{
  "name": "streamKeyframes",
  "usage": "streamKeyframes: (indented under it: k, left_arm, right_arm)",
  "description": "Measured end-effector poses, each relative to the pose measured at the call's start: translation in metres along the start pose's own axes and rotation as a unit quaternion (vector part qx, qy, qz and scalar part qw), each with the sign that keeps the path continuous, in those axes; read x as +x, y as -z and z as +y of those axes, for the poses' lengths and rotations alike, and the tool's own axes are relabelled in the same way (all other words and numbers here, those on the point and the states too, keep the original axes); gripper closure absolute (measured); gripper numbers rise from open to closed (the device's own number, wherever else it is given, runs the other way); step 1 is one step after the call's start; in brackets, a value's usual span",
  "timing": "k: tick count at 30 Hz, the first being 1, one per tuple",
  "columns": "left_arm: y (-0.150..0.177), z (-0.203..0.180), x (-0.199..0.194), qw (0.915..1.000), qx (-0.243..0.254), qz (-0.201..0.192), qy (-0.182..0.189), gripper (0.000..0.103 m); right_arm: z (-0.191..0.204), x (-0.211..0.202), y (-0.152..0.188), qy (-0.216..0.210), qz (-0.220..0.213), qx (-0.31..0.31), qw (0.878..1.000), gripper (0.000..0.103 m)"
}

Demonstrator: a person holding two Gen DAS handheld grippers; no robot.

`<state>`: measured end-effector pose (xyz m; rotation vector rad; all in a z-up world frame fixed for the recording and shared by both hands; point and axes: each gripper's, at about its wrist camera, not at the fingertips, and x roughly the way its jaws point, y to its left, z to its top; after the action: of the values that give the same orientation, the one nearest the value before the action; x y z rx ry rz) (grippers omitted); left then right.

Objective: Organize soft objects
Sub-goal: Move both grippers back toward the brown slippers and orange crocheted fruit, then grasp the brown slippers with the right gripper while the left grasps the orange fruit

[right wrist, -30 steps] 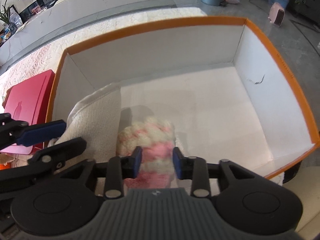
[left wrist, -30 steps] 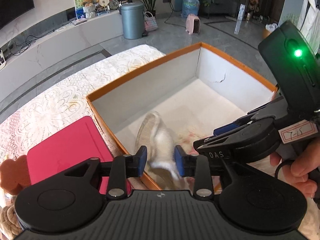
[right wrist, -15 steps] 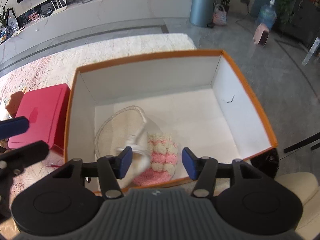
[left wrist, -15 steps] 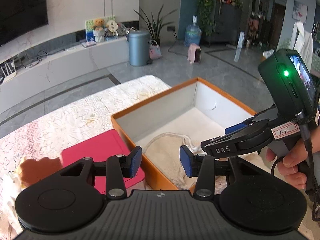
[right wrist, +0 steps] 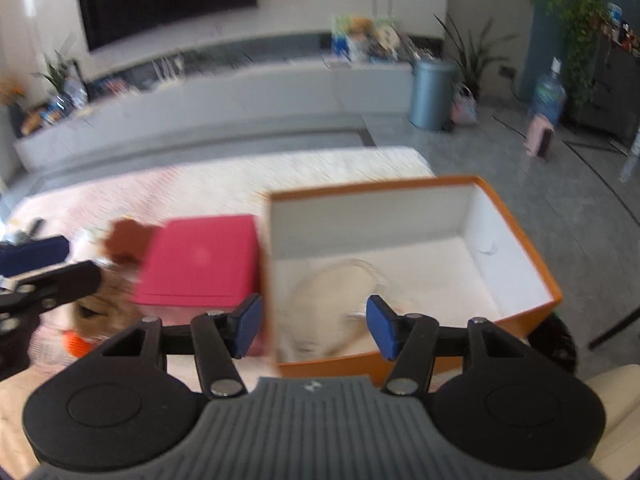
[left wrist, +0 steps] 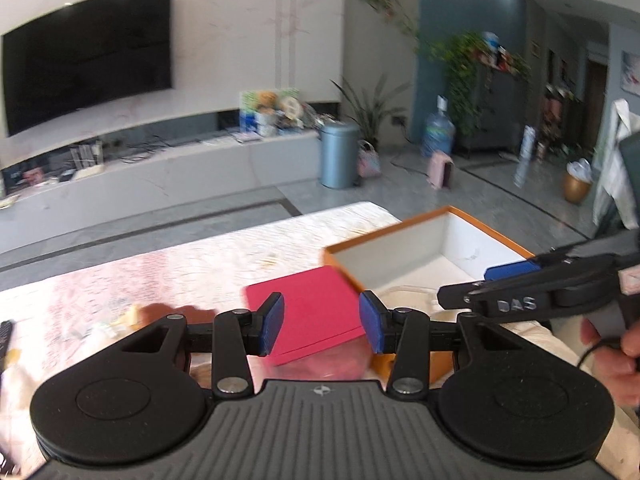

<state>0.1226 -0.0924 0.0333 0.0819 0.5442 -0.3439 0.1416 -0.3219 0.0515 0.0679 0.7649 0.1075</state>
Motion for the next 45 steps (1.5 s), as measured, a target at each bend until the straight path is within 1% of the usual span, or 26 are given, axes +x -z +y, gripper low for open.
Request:
streamKeyframes:
  k: [4,7,9,12,15,18,21,26,31,34,37,40,43,45]
  left_arm:
    - [0.021,0.024,-0.02,0.9989,-0.027,-0.022,-0.03,0.051]
    - [0.041,0.049,-0.035,0.9969,-0.048,-0.028,-0.056,0.051]
    - [0.053,0.067,-0.041,0.9954,-0.061,-0.02,-0.071,0.051]
    - [0.074,0.091,-0.045,0.992,-0.085,-0.002,-0.094,0.051]
    - [0.092,0.107,-0.049,0.9892,-0.099,0.006,-0.108,0.051]
    - [0.107,0.119,-0.048,0.9871,-0.108,0.02,-0.117,0.051]
    - [0.124,0.128,-0.044,0.9847,-0.123,0.039,-0.117,0.051]
    - [0.137,0.133,-0.028,0.9851,-0.121,0.064,-0.104,0.051]
    - [0.137,0.141,0.003,0.9846,-0.111,0.107,-0.083,0.051]
    - [0.134,0.146,0.021,0.9835,-0.11,0.125,-0.071,0.051]
    - [0.134,0.153,0.037,0.9793,-0.121,0.151,-0.058,0.051]
    - [0.135,0.159,0.051,0.9739,-0.139,0.173,-0.048,0.051]
    - [0.136,0.164,0.063,0.967,-0.157,0.194,-0.053,0.052]
    - [0.136,0.167,0.068,0.9646,-0.165,0.2,-0.048,0.052]
  right_arm:
    - [0.038,-0.015,0.021,-0.04,-0.049,-0.014,0.998,0.045]
    - [0.068,-0.017,0.037,-0.068,-0.068,-0.021,0.995,0.045]
    - [0.086,-0.015,0.047,-0.083,-0.072,-0.029,0.994,0.045]
    - [0.113,-0.006,0.06,-0.089,-0.075,-0.043,0.992,0.045]
    - [0.136,0.007,0.07,-0.097,-0.072,-0.062,0.991,0.045]
    - [0.152,0.021,0.077,-0.103,-0.063,-0.08,0.989,0.045]
    - [0.162,0.034,0.081,-0.101,-0.052,-0.097,0.989,0.045]
    - [0.174,0.057,0.084,-0.099,-0.03,-0.115,0.988,0.046]
    - [0.181,0.082,0.084,-0.096,-0.015,-0.137,0.986,0.046]
    - [0.184,0.098,0.083,-0.098,-0.006,-0.15,0.984,0.047]
    - [0.188,0.115,0.082,-0.096,0.001,-0.171,0.981,0.052]
    - [0.194,0.13,0.079,-0.096,0.006,-0.191,0.977,0.053]
    - [0.2,0.14,0.078,-0.103,0.005,-0.216,0.971,0.054]
    - [0.202,0.146,0.078,-0.107,0.003,-0.23,0.967,0.056]
